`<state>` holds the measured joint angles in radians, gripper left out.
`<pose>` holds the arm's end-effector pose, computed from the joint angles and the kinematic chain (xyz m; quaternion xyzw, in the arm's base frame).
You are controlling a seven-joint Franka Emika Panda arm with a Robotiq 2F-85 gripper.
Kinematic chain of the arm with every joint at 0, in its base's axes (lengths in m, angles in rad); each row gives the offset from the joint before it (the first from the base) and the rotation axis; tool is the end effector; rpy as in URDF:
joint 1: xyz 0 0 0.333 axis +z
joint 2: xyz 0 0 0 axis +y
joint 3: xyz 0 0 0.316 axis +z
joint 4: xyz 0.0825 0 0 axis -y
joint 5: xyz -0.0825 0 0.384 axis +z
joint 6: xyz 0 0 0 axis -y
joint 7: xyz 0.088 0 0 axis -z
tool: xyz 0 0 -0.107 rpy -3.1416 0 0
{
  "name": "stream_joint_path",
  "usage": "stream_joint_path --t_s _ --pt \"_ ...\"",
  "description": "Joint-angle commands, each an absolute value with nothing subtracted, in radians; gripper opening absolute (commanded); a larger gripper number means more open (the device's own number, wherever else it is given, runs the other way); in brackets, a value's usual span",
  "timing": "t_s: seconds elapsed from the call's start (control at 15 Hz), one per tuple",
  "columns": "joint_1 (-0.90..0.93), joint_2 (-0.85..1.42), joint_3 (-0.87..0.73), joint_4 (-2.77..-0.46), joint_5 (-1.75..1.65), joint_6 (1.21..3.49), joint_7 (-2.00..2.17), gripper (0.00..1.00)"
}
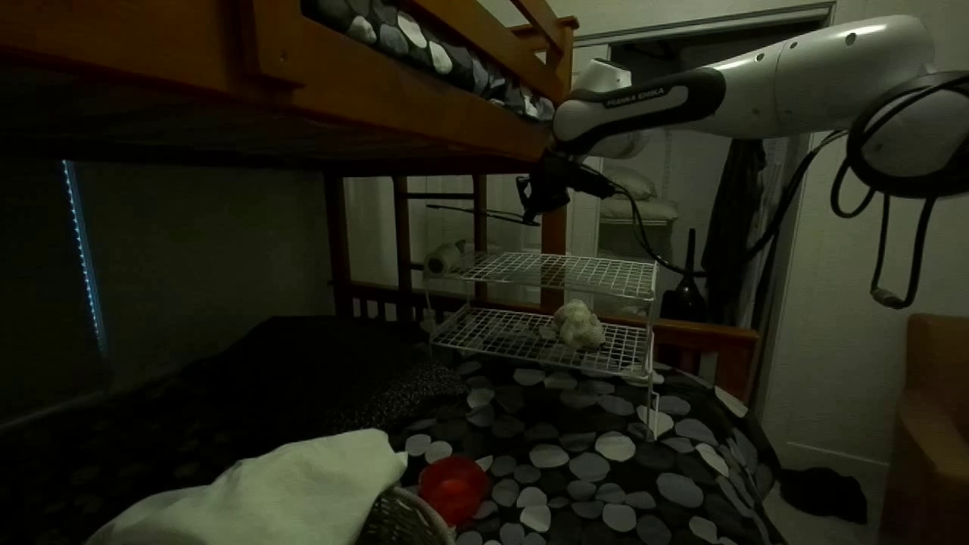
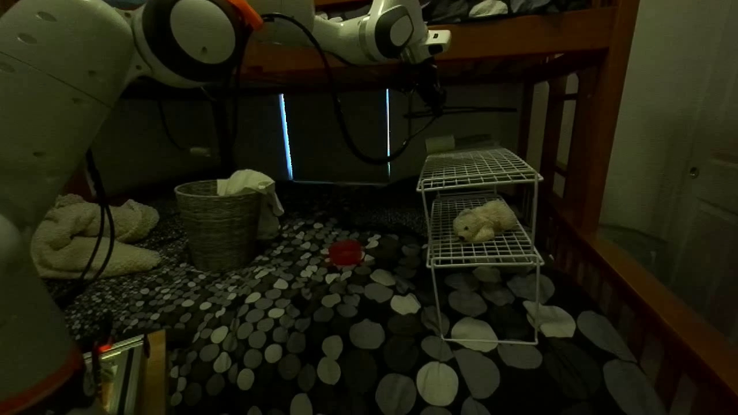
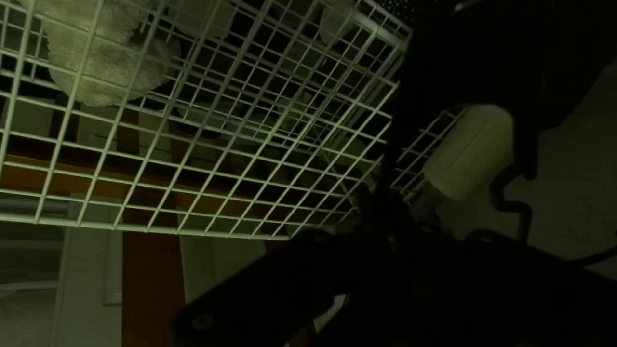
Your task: Pick up the black coat hanger and put it on the bed
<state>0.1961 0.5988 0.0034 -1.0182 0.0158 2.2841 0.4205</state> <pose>0.7539 0.1518 0.5826 -0.9387 0.1077 -0.3093 0.1076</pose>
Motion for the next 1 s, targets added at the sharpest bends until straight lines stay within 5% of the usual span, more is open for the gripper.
stream_joint_path --t_s 0.0,0.93 --pt "0.196 0.6 0.003 -1.018 0.016 2.284 0.421 0.03" --pt "0.172 0.189 0.126 -1.666 0.09 2.408 -0.13 0.02"
